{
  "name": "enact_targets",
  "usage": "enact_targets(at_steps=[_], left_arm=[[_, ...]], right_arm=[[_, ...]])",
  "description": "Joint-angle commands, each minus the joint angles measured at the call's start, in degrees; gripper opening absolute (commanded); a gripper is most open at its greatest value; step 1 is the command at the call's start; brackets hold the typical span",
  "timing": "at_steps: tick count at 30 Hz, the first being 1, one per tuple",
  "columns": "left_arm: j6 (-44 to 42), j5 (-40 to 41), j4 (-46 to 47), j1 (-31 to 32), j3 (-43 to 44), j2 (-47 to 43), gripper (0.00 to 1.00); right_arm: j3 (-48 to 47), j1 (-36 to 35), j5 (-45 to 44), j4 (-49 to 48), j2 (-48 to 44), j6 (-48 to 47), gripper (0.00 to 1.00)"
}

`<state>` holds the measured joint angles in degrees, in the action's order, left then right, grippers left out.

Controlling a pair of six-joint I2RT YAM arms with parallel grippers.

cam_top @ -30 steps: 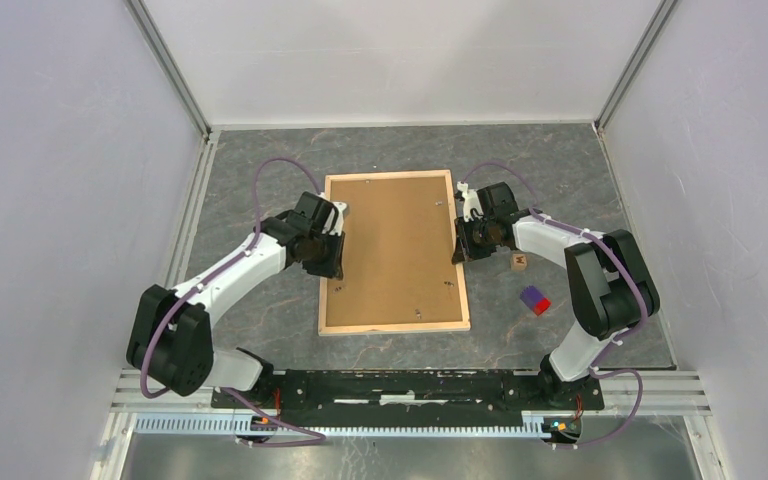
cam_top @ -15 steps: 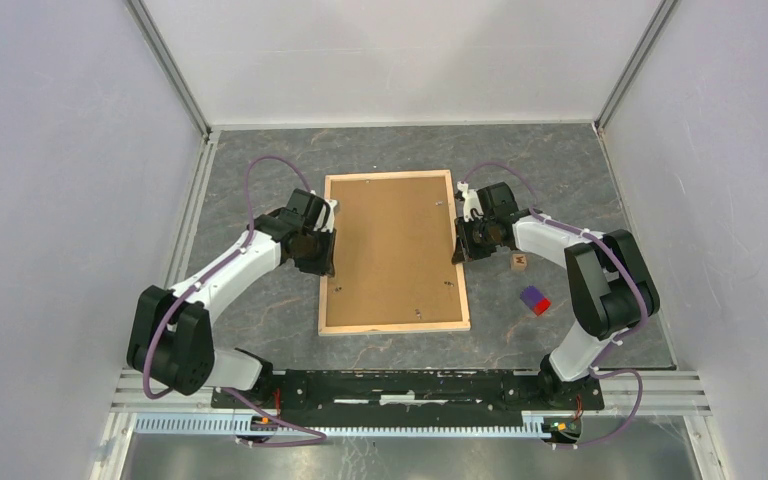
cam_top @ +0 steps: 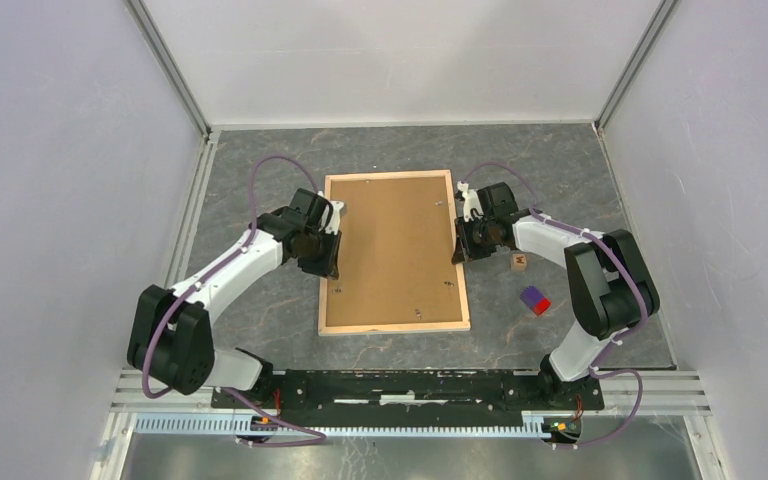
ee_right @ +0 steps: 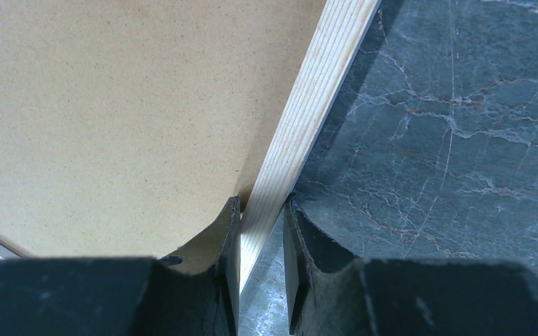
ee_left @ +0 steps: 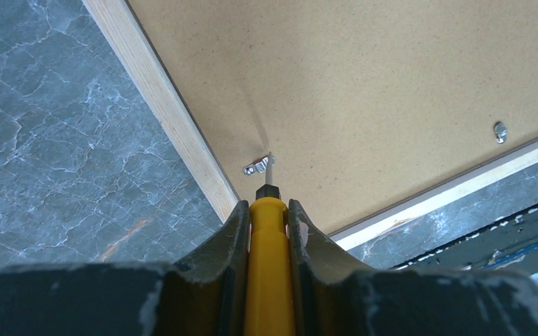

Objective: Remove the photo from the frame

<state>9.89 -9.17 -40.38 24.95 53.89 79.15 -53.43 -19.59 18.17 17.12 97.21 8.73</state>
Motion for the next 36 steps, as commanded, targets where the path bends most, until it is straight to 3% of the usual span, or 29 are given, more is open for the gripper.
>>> enact_targets(at_steps=[1,6,11,16,25,36], left_arm=[[-4.43,-1.60,-1.16,0.29,6.97,1.17,0.02],[-9.78,0.94,-4.28,-5.28,21.53,10.12,0.02],[-18.31,-3.62,-9.27,-11.60,38.08,20.43,0.02],[-23.37,-0.96,-11.51,-12.63,48.74,29.15,0.02],[-26.77,-4.61,-14.23,-12.69,60.83,40.43,0.02],[-28.79,-1.65,-14.38,-12.21,60.92,44.07,0.02]], right_arm=[[0.70,-1.23,1.90,0.27,3.51,-2.20,0.00],[0.53,-1.21,1.67,0.56,3.26,-3.60,0.00],[0.60,-1.23,2.43,0.92,2.54,-5.50,0.00],[1.87,-1.21,1.79,0.54,1.28,-6.99,0.00],[2.08,-1.24,3.63,0.52,1.11,-7.04,0.00],[0.12,-1.23,4.30,0.98,3.31,-6.23,0.00]])
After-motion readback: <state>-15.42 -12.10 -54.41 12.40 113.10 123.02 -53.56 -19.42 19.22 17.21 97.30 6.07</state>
